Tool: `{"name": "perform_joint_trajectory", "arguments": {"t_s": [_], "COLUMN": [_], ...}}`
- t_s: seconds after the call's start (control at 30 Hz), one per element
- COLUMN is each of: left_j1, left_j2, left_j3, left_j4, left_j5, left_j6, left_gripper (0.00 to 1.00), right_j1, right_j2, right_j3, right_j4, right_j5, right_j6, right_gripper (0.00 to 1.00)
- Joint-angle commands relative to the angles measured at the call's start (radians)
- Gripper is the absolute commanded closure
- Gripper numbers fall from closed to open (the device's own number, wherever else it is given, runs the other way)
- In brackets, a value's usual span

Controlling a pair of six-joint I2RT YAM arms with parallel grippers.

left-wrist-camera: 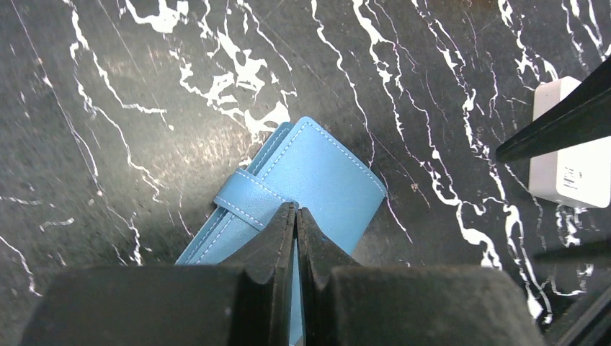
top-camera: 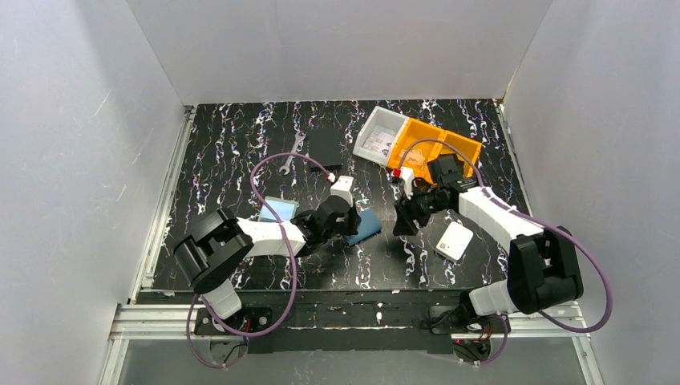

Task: Take the credit cards out of the card holder
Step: Open the card holder at the center of the board.

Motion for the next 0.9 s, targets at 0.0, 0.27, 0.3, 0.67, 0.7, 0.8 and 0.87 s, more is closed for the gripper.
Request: {"name": "perform_joint_trajectory", "arguments": {"t_s": [0.0,0.27,0.3,0.67,0.7,0.8,0.87], "left_j1": [0.002,0.002,0.001,0.001,0.001,0.002,0.002], "left_j2": [-0.054,-0.091,-0.091,-0.079,-0.081,-0.086,-0.102], "left_j3": [-0.027,-0.082,-0.087,-0.131,-0.130,-0.132,-0.132], "left_j4": [-0.014,0.041,0.054,0.160,0.162,0.162,0.162], "left_j5": [0.031,0.012,0.018,0.047,0.047,0.048,0.051], "left_j6": [-0.183,-0.320,-0.331,-0.419,-0.418,-0.411,-0.378], "left_gripper": [1.00,1.00,1.00,1.00,1.00,1.00,1.00], "right_j1": [0.001,0.026,0.037,0.068,0.068,0.068,0.066], "right_j2": [0.049,0.303,0.340,0.466,0.473,0.485,0.484], "right_j3": [-0.023,0.062,0.081,0.108,0.109,0.108,0.104], "right_j4": [0.045,0.162,0.147,0.184,0.189,0.193,0.197], "right_j5": [-0.224,-0.198,-0.206,-0.158,-0.142,-0.096,-0.073], "right_j6": [0.069,0.243,0.241,0.324,0.332,0.337,0.336], "right_gripper": [0.32,0.25,0.25,0.33,0.38,0.53,0.60]}}
